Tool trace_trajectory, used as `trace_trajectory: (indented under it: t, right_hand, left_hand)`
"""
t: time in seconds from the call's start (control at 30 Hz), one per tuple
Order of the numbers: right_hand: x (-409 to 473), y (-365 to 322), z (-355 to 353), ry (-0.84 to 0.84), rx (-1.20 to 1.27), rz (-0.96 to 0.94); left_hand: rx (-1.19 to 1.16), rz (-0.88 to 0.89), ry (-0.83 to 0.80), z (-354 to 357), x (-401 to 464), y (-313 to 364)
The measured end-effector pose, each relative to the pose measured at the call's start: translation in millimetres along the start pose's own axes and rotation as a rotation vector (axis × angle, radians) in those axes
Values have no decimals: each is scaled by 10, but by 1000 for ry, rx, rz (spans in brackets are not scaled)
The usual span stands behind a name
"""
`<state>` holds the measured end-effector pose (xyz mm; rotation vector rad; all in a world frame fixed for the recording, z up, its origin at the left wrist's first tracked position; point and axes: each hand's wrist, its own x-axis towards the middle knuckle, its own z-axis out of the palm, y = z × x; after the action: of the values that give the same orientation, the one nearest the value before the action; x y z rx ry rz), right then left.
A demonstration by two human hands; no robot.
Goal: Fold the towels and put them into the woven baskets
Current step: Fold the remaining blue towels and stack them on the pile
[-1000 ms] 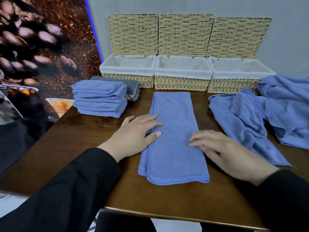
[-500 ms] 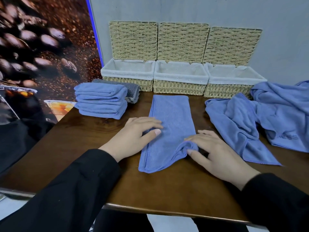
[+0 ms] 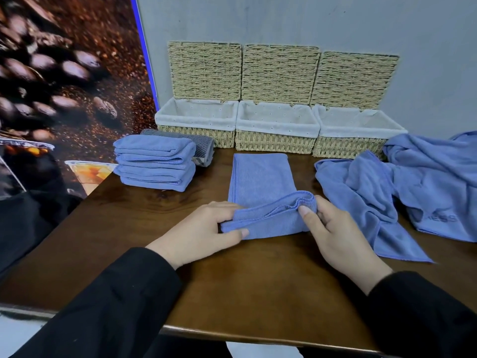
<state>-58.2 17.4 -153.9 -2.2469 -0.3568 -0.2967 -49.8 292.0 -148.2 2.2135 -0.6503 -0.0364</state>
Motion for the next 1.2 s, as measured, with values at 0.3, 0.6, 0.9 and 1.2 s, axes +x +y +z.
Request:
trace_trajectory:
  t: [0.3, 0.6, 0.9, 1.2]
  right_hand:
    - [-67, -85, -122, -43, 266, 2]
    - [485, -134, -235, -35, 384, 140]
    - [1193, 455, 168, 96, -93, 224]
    - [923, 186, -19, -381, -225, -99]
  left_hand:
    - [-445, -63, 118, -29, -55, 214]
    - [-603, -232, 283, -210, 483, 221]
    - [43, -141, 502, -161, 933, -285]
    - [323, -40, -14, -62, 893, -276]
